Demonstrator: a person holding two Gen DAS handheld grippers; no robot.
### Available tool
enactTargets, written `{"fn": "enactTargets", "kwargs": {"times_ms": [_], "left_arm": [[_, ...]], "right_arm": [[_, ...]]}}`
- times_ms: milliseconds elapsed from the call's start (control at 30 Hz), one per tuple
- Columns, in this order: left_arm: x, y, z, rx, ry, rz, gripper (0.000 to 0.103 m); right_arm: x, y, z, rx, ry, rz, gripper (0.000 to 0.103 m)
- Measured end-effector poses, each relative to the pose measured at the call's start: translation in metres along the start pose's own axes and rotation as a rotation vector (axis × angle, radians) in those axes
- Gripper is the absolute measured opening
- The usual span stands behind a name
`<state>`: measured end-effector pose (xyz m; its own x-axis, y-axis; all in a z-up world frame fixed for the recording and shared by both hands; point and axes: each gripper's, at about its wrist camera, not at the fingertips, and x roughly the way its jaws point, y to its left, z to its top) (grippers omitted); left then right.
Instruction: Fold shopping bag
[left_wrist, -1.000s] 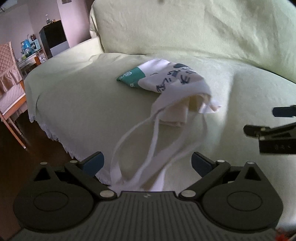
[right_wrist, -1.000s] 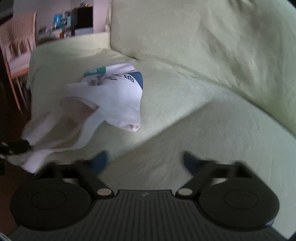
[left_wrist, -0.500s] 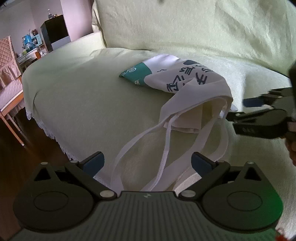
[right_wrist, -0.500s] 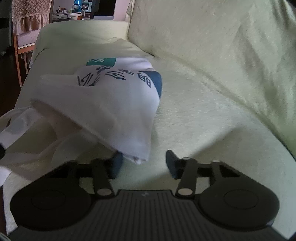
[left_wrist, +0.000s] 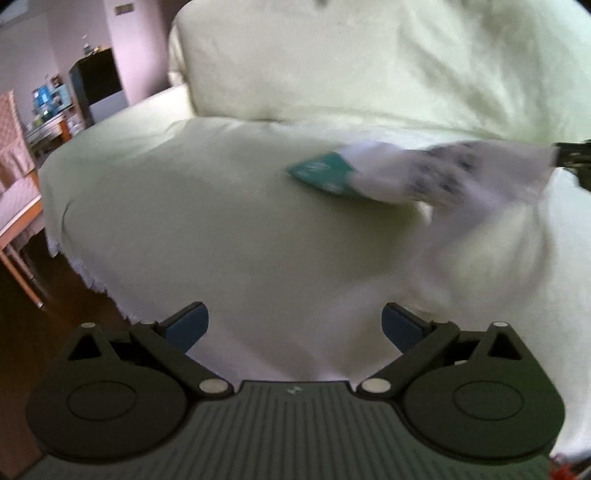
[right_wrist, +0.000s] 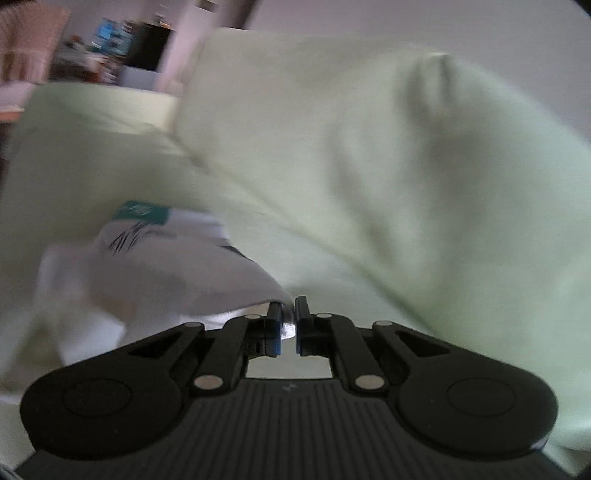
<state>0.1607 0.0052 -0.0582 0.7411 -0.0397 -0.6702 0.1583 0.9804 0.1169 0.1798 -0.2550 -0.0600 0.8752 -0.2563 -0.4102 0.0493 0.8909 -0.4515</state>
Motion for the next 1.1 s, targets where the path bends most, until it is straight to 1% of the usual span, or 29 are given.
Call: {"fn": "enactTargets", "kwargs": {"times_ms": [67,100,133,167,200,233,300,333,367,400,467,500,567,600,633,667,700,733,800,900,1000,1033,1067,1100], "left_arm": [[-0.011,-0.015,0.002,0.018,-0.007,-0.062,0.101],[-0.015,-0.024,0.002,0.036,-0.010,-0.089,0.101],[-0.017,-0.035,0.002,0.056,-0.011,-0.113,0.101],[-0.018,-0.045,0.001,0.080,-0.010,-0.137,0.101],[-0.017,-0.056,0.001,0.106,-0.007,-0.161,0.101],[-0.017,-0.067,0.000,0.132,-0.004,-0.184,0.101],[-0.010,-0.087,-0.001,0.192,0.002,-0.225,0.101],[-0.006,-0.097,-0.001,0.220,0.002,-0.240,0.101],[-0.002,-0.105,-0.001,0.245,0.000,-0.251,0.101],[0.003,-0.113,-0.001,0.271,-0.001,-0.263,0.097],[0.012,-0.129,-0.002,0.322,-0.004,-0.285,0.091],[0.016,-0.138,-0.002,0.347,-0.006,-0.296,0.088],[0.025,-0.154,-0.002,0.398,-0.009,-0.319,0.086],[0.027,-0.159,-0.002,0.403,-0.016,-0.331,0.080],[0.028,-0.161,-0.001,0.386,-0.025,-0.341,0.072],[0.029,-0.161,0.000,0.362,-0.024,-0.351,0.067],[0.031,-0.160,0.002,0.336,-0.021,-0.367,0.060],[0.033,-0.158,0.003,0.297,-0.018,-0.399,0.057],[0.038,-0.153,0.006,0.227,-0.005,-0.451,0.057],[0.041,-0.149,0.007,0.154,0.006,-0.531,0.055],[0.050,-0.149,0.007,0.092,0.037,-0.546,0.055],[0.055,-0.148,0.007,0.054,0.047,-0.552,0.041],[0.062,-0.146,0.009,0.002,0.059,-0.572,0.023],[0.069,-0.142,0.011,-0.076,0.076,-0.604,0.011]], "right_arm": [[-0.006,-0.017,-0.029,-0.095,0.106,-0.180,0.005],[-0.003,-0.027,-0.049,-0.132,0.193,-0.275,0.005],[0.002,-0.036,-0.069,-0.173,0.298,-0.373,0.005],[0.001,-0.045,-0.088,-0.197,0.382,-0.446,0.006],[-0.008,-0.056,-0.104,-0.166,0.431,-0.453,0.006],[-0.022,-0.067,-0.113,-0.085,0.441,-0.411,0.006],[-0.056,-0.080,-0.122,0.112,0.395,-0.276,0.011],[-0.068,-0.079,-0.123,0.164,0.366,-0.211,0.025],[-0.079,-0.074,-0.125,0.192,0.336,-0.156,0.042],[-0.088,-0.071,-0.129,0.205,0.308,-0.115,0.046],[-0.096,-0.063,-0.135,0.212,0.273,-0.062,0.046],[-0.094,-0.061,-0.136,0.209,0.274,-0.050,0.046],[-0.082,-0.061,-0.139,0.207,0.278,-0.044,0.046],[-0.076,-0.064,-0.138,0.214,0.275,-0.048,0.047],[-0.072,-0.068,-0.138,0.229,0.276,-0.045,0.047],[-0.068,-0.072,-0.139,0.252,0.278,-0.036,0.047],[-0.063,-0.076,-0.140,0.276,0.279,-0.027,0.047],[-0.057,-0.079,-0.140,0.293,0.277,-0.020,0.047],[-0.047,-0.082,-0.142,0.325,0.265,-0.008,0.047],[-0.032,-0.092,-0.141,0.388,0.240,0.025,0.047],[-0.016,-0.103,-0.142,0.452,0.230,0.050,0.047],[-0.010,-0.106,-0.142,0.472,0.226,0.058,0.047],[-0.004,-0.108,-0.142,0.497,0.222,0.068,0.047],[0.002,-0.111,-0.141,0.522,0.217,0.080,0.047]]}}
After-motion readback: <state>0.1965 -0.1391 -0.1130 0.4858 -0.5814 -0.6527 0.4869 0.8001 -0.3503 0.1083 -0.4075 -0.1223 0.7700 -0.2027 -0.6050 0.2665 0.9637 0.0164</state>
